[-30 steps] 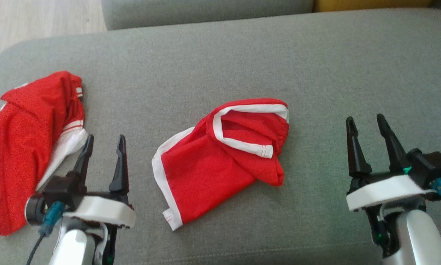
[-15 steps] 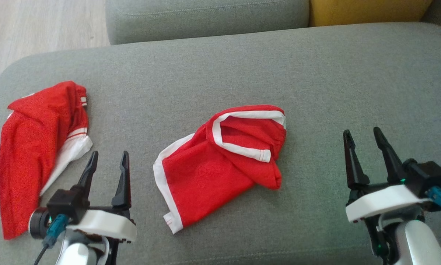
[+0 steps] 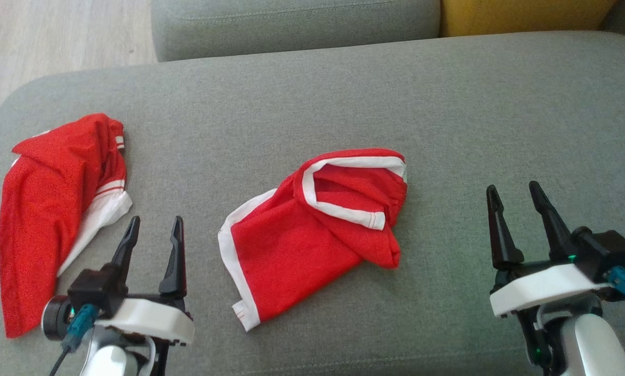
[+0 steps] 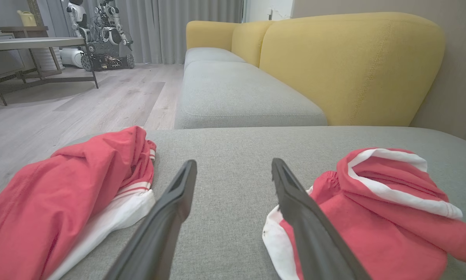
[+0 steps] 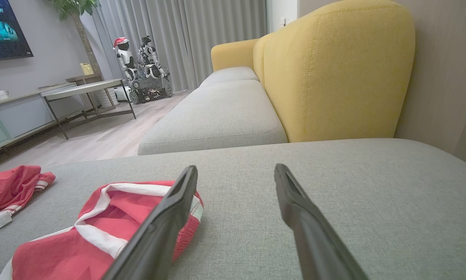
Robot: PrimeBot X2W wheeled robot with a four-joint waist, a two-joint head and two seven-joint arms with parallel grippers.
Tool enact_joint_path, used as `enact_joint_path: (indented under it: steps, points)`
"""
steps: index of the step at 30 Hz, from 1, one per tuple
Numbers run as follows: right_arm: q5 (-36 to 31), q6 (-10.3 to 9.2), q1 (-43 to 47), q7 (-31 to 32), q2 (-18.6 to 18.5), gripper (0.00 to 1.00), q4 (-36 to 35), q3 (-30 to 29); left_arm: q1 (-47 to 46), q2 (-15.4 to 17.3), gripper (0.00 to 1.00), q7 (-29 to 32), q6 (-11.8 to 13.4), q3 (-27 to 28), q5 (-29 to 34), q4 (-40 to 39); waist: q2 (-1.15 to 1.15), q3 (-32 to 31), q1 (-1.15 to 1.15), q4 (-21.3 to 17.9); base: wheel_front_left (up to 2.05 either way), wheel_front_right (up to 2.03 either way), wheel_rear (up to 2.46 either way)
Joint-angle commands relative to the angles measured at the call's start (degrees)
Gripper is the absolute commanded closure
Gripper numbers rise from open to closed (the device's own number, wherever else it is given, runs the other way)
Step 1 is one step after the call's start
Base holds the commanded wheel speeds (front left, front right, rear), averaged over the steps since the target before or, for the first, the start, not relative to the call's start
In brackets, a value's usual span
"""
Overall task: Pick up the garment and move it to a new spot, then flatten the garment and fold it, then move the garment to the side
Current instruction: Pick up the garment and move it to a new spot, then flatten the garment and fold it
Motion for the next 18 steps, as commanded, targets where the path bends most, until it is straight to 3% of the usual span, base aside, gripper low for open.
enact_joint_path:
  steps: [1,18]
  points:
    - [-0.3,-0.04,-1.4,0.2,-0.3,0.0,-2.1,1.5,-2.5,0.9,0.0,-0.4,0.3,1.6,0.0,-1.5,0.0,0.0,0.0,0.0,0.0,0.0,0.0]
    - [-0.2,-0.04,-1.5,0.2,-0.1,0.0,-2.1,1.2,-2.9,0.8,0.0,-0.4,0.3,0.6,0.1,-1.6,0.0,0.4,0.0,0.4,0.0,0.0,0.0]
